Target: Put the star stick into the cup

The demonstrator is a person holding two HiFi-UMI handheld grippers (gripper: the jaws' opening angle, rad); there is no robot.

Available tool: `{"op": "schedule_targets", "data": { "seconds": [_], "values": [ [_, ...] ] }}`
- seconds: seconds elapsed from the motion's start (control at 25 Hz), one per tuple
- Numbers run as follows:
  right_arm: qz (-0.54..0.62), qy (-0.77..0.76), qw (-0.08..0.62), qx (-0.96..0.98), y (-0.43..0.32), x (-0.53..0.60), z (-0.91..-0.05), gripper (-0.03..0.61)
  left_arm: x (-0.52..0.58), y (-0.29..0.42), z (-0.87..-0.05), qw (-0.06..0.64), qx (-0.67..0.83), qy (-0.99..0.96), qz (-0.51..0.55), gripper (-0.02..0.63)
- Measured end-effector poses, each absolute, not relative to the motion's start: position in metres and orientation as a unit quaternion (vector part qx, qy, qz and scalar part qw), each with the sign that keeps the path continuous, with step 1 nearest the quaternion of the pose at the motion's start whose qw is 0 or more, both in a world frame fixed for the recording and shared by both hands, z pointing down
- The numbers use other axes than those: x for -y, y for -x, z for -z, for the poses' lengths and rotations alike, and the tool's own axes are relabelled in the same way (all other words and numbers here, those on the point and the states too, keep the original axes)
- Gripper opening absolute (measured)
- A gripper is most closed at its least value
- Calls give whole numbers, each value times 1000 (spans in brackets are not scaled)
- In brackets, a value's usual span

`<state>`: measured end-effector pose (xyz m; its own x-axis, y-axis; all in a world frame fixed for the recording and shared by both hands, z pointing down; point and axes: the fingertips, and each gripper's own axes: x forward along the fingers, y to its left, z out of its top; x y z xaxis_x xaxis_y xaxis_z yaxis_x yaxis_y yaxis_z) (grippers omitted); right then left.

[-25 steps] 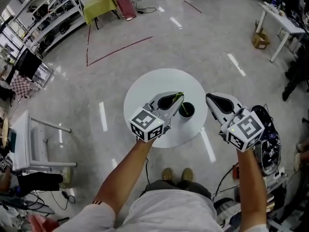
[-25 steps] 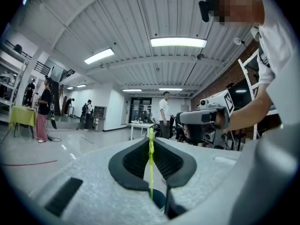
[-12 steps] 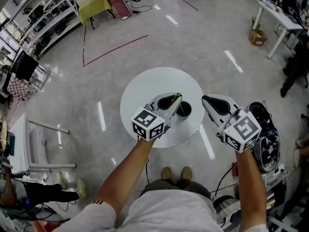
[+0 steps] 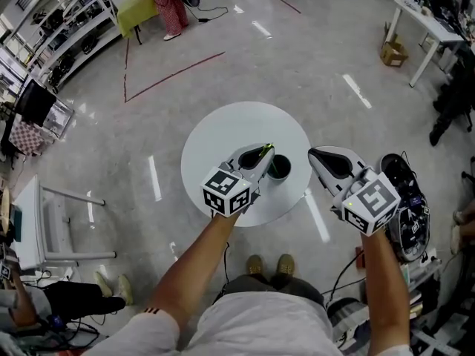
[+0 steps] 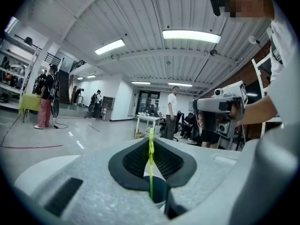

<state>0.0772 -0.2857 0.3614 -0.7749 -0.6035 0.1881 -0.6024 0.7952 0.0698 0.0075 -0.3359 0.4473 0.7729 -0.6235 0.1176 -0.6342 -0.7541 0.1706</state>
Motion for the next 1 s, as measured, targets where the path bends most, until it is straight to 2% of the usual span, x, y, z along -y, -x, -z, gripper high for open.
{"op": "schedule_targets", "data": {
  "seconds": [0.76, 0.8, 0.92, 1.0],
  "values": [
    [-10, -315, 108, 943, -80, 285, -375, 11, 339, 3, -463, 120, 350, -928, -27, 32],
    [-10, -314, 108, 943, -80, 285, -377, 11, 340, 4, -464, 121, 351, -928, -27, 41],
    [-11, -312, 108, 944, -81, 286, -378, 11, 339, 7, -465, 123, 353, -927, -27, 149],
    [-11, -310, 108, 945, -79, 285, -378, 11, 338, 10, -463, 119, 356, -926, -28, 166]
  ]
}}
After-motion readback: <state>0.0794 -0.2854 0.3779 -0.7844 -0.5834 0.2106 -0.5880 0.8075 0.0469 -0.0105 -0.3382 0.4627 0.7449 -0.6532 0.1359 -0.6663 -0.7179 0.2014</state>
